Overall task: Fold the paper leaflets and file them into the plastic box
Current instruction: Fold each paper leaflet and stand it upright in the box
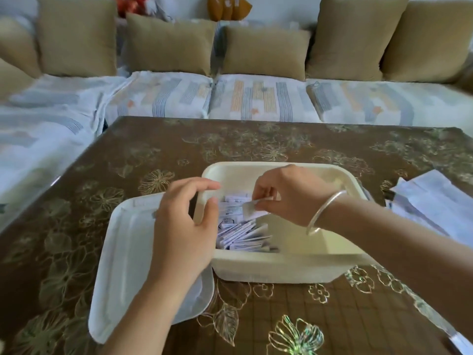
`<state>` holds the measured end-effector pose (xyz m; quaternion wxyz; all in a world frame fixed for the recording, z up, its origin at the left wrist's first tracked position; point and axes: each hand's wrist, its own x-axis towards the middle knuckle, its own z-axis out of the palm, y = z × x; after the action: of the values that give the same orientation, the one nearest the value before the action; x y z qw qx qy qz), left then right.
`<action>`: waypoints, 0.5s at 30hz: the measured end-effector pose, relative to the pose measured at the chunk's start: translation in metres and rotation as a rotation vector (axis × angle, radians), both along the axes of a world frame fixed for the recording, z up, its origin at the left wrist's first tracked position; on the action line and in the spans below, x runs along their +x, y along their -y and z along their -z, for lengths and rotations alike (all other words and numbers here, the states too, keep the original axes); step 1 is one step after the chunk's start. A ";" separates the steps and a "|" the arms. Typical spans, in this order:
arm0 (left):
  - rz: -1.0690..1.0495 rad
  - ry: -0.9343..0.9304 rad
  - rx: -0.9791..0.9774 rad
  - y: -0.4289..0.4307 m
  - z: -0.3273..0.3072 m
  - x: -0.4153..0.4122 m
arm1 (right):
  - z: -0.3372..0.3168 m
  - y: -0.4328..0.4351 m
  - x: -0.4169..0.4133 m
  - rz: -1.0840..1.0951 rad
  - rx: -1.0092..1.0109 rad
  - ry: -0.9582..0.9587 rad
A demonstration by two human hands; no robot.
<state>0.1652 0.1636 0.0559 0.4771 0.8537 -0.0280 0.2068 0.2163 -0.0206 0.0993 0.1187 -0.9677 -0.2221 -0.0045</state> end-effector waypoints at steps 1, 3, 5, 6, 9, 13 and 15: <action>0.002 0.008 0.000 -0.001 0.002 0.001 | 0.005 -0.002 0.005 -0.004 -0.007 0.003; 0.018 0.031 -0.024 -0.002 0.003 0.002 | 0.012 -0.006 0.010 -0.008 -0.022 0.017; 0.037 0.047 -0.047 -0.003 0.006 0.002 | 0.018 -0.009 0.014 -0.012 -0.040 0.031; 0.042 0.057 -0.053 -0.003 0.006 0.002 | 0.019 -0.010 0.014 -0.011 -0.051 0.036; 0.049 0.069 -0.065 -0.004 0.006 0.002 | 0.022 -0.015 0.015 -0.012 -0.085 0.048; 0.050 0.074 -0.069 -0.003 0.005 0.000 | 0.025 -0.024 0.012 -0.065 -0.150 0.119; 0.045 0.071 -0.049 -0.004 0.005 -0.001 | 0.026 -0.027 0.010 -0.085 -0.180 0.117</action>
<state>0.1645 0.1678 0.0514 0.5011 0.8330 -0.0589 0.2270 0.2265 0.0067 0.0737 0.0185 -0.9623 -0.2689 -0.0359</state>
